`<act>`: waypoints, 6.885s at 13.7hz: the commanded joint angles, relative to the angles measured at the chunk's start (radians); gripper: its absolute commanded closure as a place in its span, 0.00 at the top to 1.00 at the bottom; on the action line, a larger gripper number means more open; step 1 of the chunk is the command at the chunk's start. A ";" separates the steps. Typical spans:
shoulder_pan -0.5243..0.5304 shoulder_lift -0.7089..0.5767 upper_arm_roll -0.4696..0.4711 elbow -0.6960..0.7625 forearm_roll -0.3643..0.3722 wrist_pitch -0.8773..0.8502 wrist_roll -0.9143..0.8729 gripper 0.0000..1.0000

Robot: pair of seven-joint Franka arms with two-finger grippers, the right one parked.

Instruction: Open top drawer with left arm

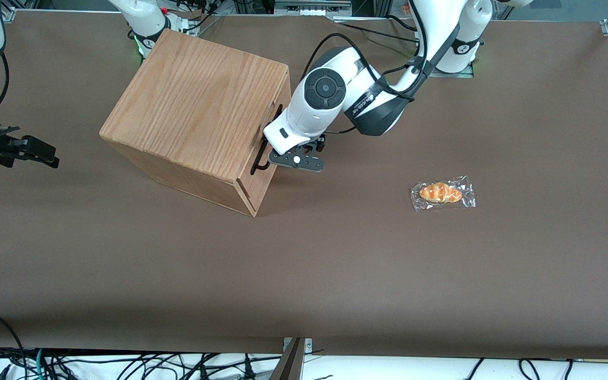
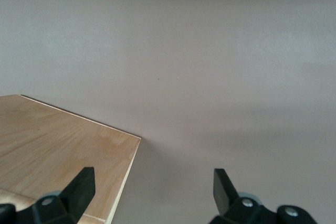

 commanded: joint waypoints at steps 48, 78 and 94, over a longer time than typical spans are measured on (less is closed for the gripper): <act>0.200 -0.056 0.005 -0.020 -0.014 -0.204 0.233 1.00; 0.218 -0.094 0.006 -0.088 0.056 -0.162 0.218 1.00; 0.229 -0.123 0.002 -0.082 0.046 -0.194 0.193 1.00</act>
